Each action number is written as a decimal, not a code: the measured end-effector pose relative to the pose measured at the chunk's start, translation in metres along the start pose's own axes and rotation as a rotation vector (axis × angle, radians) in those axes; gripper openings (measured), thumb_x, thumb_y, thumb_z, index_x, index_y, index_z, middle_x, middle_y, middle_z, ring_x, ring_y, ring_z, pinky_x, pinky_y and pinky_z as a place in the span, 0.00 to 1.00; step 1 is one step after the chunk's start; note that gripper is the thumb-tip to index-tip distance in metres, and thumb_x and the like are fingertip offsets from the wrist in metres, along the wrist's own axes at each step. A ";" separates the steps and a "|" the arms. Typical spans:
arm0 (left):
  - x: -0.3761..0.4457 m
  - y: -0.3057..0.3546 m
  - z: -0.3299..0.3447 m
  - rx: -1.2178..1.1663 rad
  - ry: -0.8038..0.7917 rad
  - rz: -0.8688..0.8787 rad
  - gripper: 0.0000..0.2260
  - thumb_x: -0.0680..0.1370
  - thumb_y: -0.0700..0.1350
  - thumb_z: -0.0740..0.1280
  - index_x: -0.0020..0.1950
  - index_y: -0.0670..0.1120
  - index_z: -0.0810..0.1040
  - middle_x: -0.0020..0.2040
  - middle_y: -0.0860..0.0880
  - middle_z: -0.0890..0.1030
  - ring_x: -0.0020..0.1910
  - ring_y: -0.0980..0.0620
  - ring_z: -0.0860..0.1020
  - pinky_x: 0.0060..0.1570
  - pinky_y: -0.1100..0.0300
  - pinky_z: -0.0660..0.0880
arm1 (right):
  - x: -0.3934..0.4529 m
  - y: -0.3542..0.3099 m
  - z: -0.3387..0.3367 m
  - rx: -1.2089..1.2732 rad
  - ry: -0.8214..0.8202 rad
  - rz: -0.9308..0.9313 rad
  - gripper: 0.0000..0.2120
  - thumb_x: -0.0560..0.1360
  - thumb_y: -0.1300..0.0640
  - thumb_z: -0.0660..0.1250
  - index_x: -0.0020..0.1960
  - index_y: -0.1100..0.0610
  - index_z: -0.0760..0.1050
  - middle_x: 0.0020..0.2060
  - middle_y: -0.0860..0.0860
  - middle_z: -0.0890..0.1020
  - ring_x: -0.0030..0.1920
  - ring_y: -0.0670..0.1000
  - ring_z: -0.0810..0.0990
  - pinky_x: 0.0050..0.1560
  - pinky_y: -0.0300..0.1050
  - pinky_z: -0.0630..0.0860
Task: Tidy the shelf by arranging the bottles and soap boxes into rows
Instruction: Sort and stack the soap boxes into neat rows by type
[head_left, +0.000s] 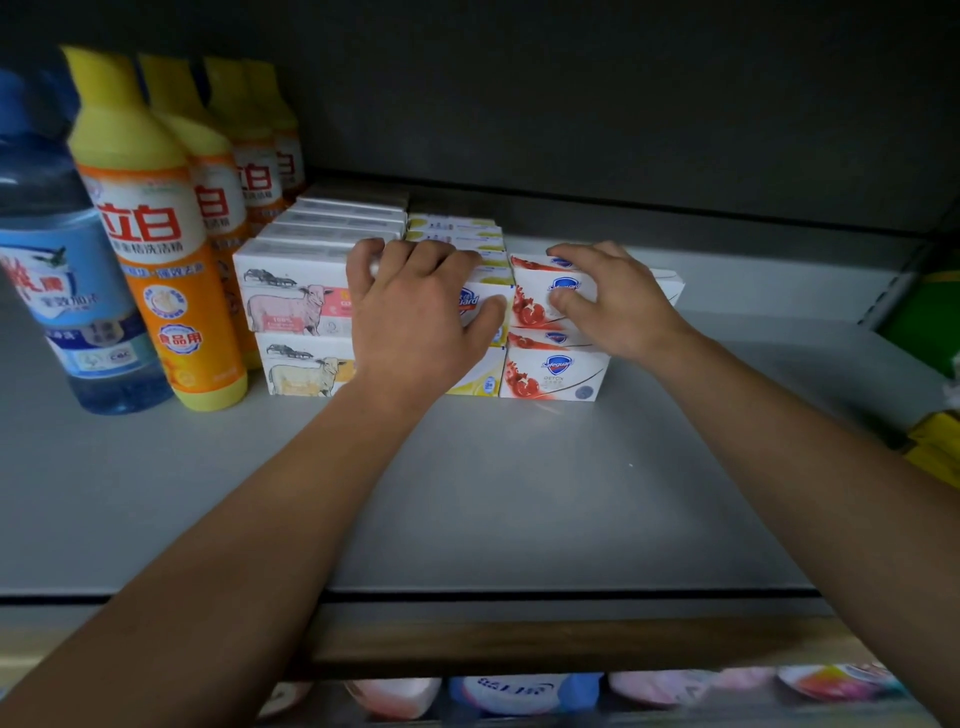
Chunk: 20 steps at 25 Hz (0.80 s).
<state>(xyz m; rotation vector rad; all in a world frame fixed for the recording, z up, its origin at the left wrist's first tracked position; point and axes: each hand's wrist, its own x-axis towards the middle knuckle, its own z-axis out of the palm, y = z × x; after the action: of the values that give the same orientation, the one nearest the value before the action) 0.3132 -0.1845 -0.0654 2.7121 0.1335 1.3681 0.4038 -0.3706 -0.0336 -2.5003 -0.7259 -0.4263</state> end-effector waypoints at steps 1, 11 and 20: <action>0.000 0.000 0.000 0.001 -0.007 -0.003 0.22 0.75 0.61 0.60 0.60 0.50 0.80 0.56 0.49 0.82 0.57 0.45 0.76 0.67 0.49 0.55 | 0.000 -0.001 0.000 -0.012 -0.004 -0.002 0.24 0.78 0.51 0.66 0.74 0.50 0.67 0.68 0.51 0.71 0.67 0.52 0.70 0.60 0.41 0.66; 0.023 0.024 -0.034 -0.017 -0.220 0.010 0.24 0.74 0.60 0.66 0.67 0.49 0.75 0.64 0.46 0.78 0.63 0.40 0.74 0.64 0.43 0.66 | -0.069 0.067 -0.027 0.006 0.018 0.228 0.27 0.78 0.43 0.61 0.74 0.50 0.65 0.72 0.52 0.69 0.71 0.54 0.67 0.68 0.43 0.62; 0.087 0.157 0.019 -0.269 -0.404 0.209 0.22 0.75 0.56 0.66 0.66 0.49 0.76 0.62 0.45 0.78 0.61 0.43 0.76 0.59 0.52 0.73 | -0.112 0.136 -0.019 -0.280 -0.139 0.353 0.29 0.74 0.33 0.55 0.71 0.44 0.68 0.70 0.48 0.70 0.71 0.54 0.66 0.72 0.49 0.60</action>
<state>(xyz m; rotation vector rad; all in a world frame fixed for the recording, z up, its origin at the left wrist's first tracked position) 0.3855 -0.3307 0.0129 2.7536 -0.3477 0.7759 0.3872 -0.5271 -0.1156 -2.8699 -0.2748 -0.2395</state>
